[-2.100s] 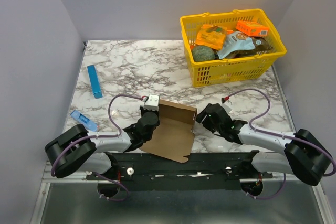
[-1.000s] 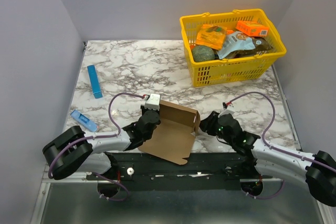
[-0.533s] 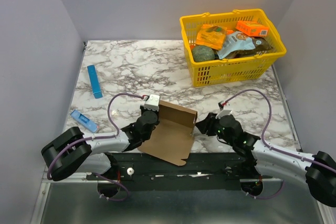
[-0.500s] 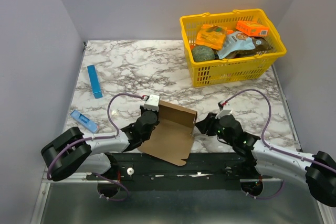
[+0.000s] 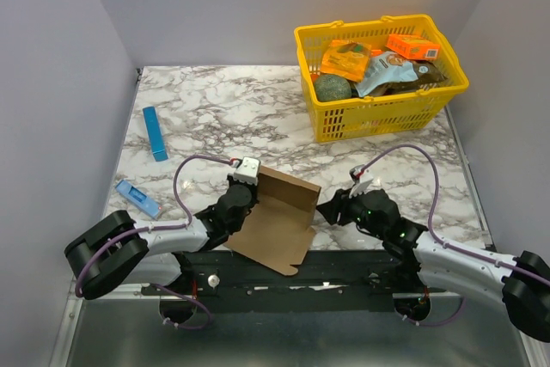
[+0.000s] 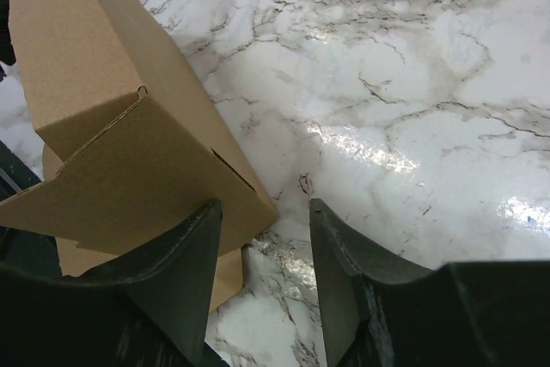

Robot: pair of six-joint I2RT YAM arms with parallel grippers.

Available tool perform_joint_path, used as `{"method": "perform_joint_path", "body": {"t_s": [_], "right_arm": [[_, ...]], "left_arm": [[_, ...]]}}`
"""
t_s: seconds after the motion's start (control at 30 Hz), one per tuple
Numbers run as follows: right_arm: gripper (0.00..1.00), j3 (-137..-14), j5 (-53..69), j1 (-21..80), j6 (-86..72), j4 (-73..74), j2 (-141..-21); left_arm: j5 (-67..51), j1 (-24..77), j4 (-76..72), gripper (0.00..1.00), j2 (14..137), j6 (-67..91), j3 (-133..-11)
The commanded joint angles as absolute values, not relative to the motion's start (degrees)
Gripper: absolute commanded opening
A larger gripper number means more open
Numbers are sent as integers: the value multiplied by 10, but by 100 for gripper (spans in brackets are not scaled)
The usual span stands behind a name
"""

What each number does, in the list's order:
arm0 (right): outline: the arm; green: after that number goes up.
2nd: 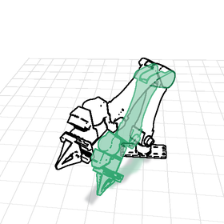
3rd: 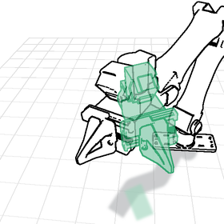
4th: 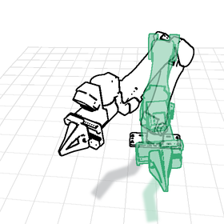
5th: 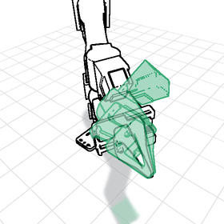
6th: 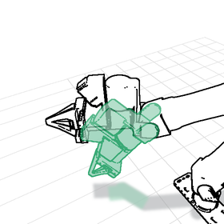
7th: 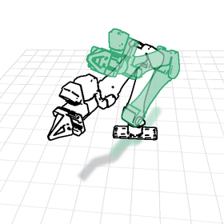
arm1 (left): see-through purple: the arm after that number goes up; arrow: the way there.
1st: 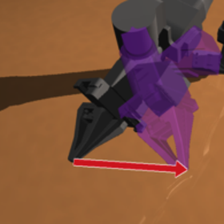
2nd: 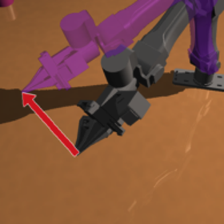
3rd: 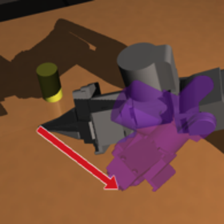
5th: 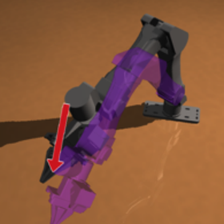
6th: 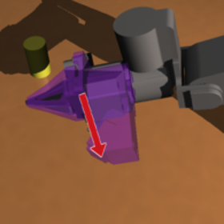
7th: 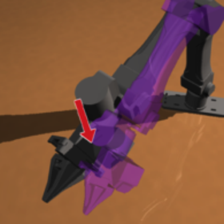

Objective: Fold the paper box

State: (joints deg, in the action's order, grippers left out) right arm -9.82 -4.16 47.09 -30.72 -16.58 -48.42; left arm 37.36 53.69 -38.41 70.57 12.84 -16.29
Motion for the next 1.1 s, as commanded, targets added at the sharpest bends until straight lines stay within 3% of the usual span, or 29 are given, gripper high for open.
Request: {"method": "perform_joint_path", "body": {"t_s": [0.0,1.07], "right_arm": [[56,-101,21,476,-264,-220,-468],[70,-134,160,476,-236,-243,-483]], "left_arm": [[308,544,-389,0,702,125,-150],[299,544,-397,0,708,115,-148]]}}
